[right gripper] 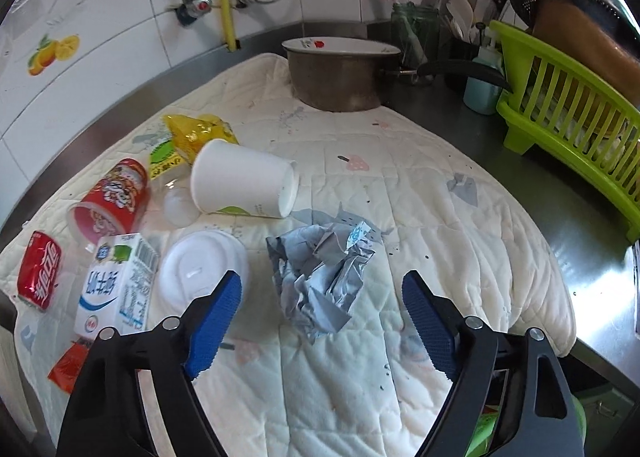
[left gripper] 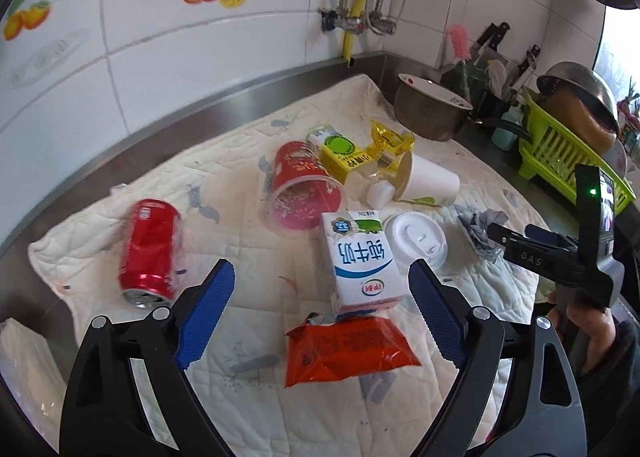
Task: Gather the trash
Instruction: 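Grasp the milk carton with the left tool while the right tool grasps the foil wad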
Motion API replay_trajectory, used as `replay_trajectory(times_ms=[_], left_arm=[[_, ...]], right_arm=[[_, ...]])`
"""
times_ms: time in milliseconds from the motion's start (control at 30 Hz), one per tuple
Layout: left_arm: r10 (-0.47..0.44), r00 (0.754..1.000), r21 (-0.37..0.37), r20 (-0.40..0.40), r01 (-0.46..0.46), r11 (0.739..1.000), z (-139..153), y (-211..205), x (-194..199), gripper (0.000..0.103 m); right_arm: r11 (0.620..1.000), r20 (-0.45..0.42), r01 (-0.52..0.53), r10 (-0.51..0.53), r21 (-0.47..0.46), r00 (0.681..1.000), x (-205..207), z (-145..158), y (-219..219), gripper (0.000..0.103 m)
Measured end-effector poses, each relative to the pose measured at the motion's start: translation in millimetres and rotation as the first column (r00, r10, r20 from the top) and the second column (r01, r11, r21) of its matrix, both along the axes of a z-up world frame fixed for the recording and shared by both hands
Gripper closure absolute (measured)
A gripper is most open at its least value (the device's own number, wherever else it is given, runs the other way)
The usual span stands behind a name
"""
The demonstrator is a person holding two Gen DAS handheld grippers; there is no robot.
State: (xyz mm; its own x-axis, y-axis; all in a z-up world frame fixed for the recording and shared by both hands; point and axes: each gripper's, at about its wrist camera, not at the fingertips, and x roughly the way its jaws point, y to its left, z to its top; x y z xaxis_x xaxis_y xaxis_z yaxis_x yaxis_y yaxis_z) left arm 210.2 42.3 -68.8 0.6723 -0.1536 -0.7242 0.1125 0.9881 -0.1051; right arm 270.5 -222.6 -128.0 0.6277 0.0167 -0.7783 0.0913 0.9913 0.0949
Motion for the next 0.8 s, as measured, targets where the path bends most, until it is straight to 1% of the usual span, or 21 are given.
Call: replay_trajectory(times_ms=[67, 167, 233, 333, 400, 500, 667, 800], left_arm=[[-0.009, 0.999, -0.018, -0.032, 0.009, 1.0, -9.4, -4.4, 12.1, 0.016], [-0.01, 0.997, -0.019, -0.077, 0.008, 1.0, -24.5, -11.5, 30.1, 0.016], [-0.006, 0.994, -0.022, -0.109, 0.004, 1.0, -34.6, -16.7, 41.1, 0.016], [-0.008, 0.989, -0.028, -0.151, 0.004, 1.0, -47.5, -24.4, 55.4, 0.016], [-0.011, 0.984, -0.024, -0.175, 0.007, 1.0, -54.9, -29.4, 63.7, 0.016], [-0.007, 0.978, -0.009, -0.206, 0.005, 1.0, -66.4, -36.4, 74.9, 0.015], [-0.004, 0.967, 0.007, -0.254, 0.006, 1.0, -84.2, -43.2, 88.7, 0.015], [-0.004, 0.958, -0.008, -0.288, 0.001, 1.0, -96.4, -48.0, 96.3, 0.015]], right_arm=[[1.0, -0.014, 0.001, -0.001, -0.001, 1.0, 7.0, -4.9, -0.4, 0.027], [1.0, -0.038, 0.008, -0.009, -0.009, 0.999, 14.2, -11.4, -0.1, 0.032], [1.0, -0.057, 0.019, -0.02, -0.019, 0.998, 17.7, -16.3, -1.6, 0.037], [1.0, -0.076, 0.026, -0.025, 0.01, 0.997, 21.2, -22.3, -6.1, 0.045], [1.0, -0.081, 0.013, -0.012, 0.019, 0.997, 21.3, -23.8, -5.3, 0.056], [1.0, -0.069, 0.003, -0.002, 0.018, 0.998, 16.0, -19.5, -2.0, 0.063], [1.0, -0.036, -0.003, 0.003, 0.006, 0.999, -2.2, -5.4, 0.1, 0.067], [1.0, -0.009, -0.007, 0.007, 0.014, 1.0, -23.1, 8.0, -3.0, 0.068]])
